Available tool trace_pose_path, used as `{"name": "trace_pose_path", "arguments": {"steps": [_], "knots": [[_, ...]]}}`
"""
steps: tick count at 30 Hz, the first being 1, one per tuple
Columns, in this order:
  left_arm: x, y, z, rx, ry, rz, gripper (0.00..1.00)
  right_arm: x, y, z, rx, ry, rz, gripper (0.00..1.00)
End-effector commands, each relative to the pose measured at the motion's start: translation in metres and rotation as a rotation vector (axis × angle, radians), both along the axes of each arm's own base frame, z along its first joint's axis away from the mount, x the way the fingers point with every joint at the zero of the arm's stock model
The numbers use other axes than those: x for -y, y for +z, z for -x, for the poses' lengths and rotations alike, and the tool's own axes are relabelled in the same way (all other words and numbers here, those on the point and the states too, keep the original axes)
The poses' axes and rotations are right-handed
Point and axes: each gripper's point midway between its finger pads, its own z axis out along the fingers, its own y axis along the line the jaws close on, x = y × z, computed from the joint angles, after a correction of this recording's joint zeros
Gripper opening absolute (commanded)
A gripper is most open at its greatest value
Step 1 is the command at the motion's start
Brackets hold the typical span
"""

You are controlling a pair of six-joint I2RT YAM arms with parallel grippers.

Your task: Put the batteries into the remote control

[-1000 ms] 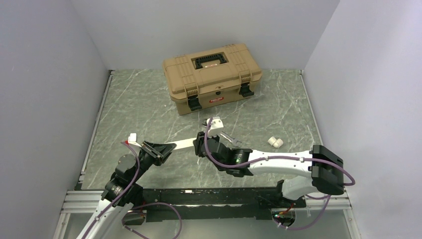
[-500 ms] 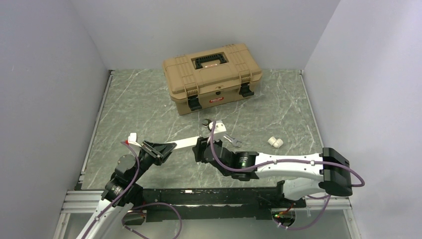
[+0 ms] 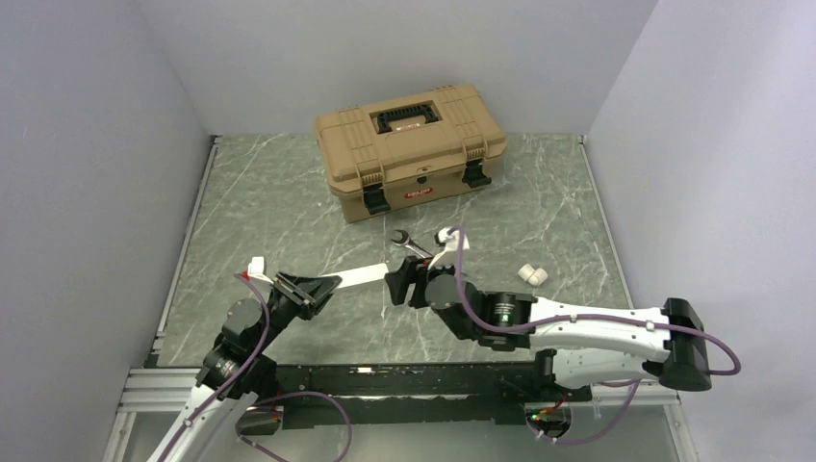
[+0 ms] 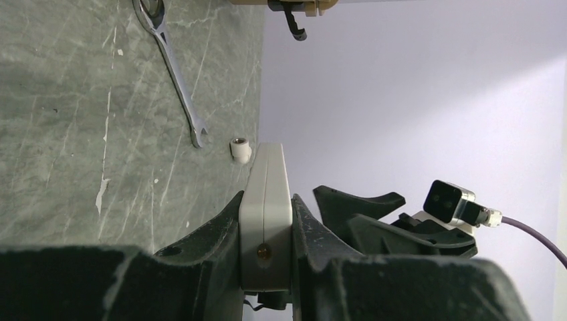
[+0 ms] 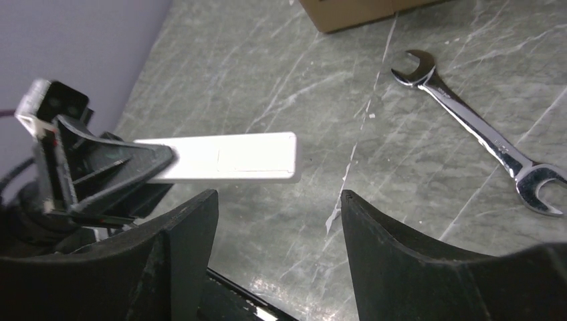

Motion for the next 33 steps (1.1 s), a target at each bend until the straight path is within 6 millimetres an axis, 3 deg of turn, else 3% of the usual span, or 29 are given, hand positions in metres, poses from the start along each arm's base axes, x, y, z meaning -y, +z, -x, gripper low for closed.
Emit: {"name": "trace_pose_path", "arguments": {"steps": [1, 5, 16, 23, 28, 33], "knots": [[-0.002, 0.043, 0.015, 0.166, -0.032, 0.094, 0.00, 0.015, 0.027, -0.005, 0.023, -0.030, -0.088, 0.71], [0.009, 0.051, 0.024, 0.258, -0.116, 0.098, 0.00, 0.020, 0.038, -0.002, 0.038, 0.030, -0.117, 0.73], [0.039, 0.101, 0.079, 0.677, -0.451, 0.055, 0.00, 0.031, 0.062, 0.027, 0.132, 0.316, -0.138, 0.80], [0.047, 0.105, 0.100, 0.801, -0.589, -0.028, 0.00, 0.031, 0.081, 0.057, 0.169, 0.522, -0.149, 0.82], [0.046, 0.112, 0.112, 0.885, -0.620, -0.062, 0.00, 0.016, 0.071, 0.080, 0.119, 0.684, -0.134, 0.83], [0.046, 0.111, 0.110, 0.894, -0.615, -0.112, 0.00, -0.003, 0.055, 0.098, 0.050, 0.806, -0.164, 0.82]]}}
